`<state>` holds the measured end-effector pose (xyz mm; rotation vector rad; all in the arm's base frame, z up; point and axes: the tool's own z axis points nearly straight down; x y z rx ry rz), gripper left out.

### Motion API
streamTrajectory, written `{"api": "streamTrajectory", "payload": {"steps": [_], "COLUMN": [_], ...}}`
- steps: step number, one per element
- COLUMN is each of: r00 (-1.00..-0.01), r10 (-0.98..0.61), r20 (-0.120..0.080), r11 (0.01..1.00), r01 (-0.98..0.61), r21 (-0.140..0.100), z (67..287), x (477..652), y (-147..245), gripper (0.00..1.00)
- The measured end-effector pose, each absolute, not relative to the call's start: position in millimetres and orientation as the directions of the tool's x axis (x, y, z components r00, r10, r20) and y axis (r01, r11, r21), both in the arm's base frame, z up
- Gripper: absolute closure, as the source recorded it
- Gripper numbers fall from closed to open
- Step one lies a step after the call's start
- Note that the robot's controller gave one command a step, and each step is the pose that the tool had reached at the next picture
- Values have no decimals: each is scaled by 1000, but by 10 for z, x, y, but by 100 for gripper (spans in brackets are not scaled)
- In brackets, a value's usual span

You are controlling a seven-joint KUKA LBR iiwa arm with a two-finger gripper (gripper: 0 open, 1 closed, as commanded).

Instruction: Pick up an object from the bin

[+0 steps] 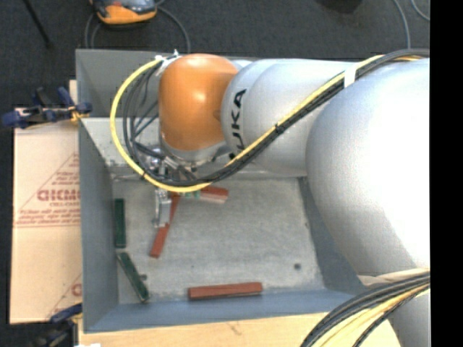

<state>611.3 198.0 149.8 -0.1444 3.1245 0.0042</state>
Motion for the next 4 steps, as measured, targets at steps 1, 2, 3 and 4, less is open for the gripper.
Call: {"api": "streamTrajectory", "payload": {"steps": [1, 2, 3, 4], "r00": [-953, -943, -757, -758], "r10": [-303, -332, -653, -652], "r20": [-7, 2, -5, -5], "r11": [953, 943, 757, 758], "r01": [-303, -332, -653, -652], "r21": [-1, 0, 0, 1], "z": [820, 519, 716, 715], "x": [5752, 5672, 5924, 5924], "y": [1481, 1291, 2044, 2043], "gripper": [0, 0, 100, 100]}}
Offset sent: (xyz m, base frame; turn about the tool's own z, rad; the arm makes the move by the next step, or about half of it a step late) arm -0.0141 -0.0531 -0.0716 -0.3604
